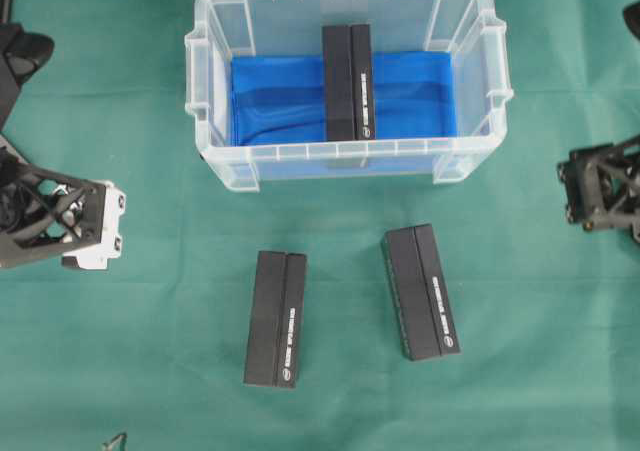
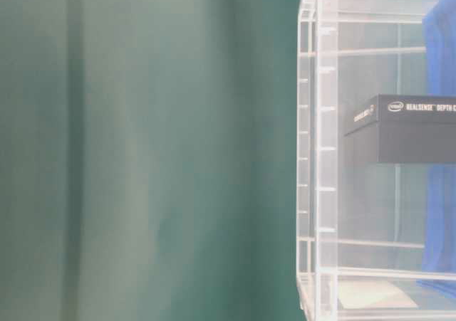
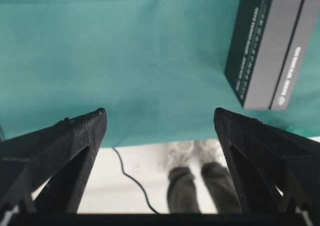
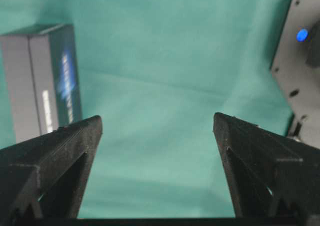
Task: Take the box out of the case with both arms.
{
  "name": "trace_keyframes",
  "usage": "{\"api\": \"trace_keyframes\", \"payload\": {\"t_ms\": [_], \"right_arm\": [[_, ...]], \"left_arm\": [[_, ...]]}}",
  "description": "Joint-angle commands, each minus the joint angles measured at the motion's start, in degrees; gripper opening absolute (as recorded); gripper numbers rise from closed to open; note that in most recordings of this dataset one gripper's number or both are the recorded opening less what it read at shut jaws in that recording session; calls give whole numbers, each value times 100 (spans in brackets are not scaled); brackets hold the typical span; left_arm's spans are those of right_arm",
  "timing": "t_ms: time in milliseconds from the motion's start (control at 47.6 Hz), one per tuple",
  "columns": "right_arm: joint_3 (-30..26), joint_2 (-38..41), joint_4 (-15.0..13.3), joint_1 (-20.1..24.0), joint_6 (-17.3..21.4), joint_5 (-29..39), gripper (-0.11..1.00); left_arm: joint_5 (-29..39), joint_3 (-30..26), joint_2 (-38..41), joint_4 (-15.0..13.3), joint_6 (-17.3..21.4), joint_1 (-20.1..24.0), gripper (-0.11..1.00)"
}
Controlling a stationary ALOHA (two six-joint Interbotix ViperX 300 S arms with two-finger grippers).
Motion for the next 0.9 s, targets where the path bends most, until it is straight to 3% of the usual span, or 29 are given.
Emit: {"api": "trace_keyframes", "payload": {"t_ms": [0, 483, 631, 883], "right_arm": [[-18, -167, -26, -308, -246, 0, 86], [35, -308, -26, -2250, -2171, -79, 85], [35, -308, -26, -2514, -2364, -114, 85], [237, -299, 44, -2558, -2355, -308, 85]], "left_arm": [[44, -18, -158, 18, 123, 220, 92], [404, 132, -396, -26, 1441, 1494, 92], [466, 114, -396, -26, 1723, 1749, 92], [475, 132, -396, -18, 1758, 1846, 92]]}}
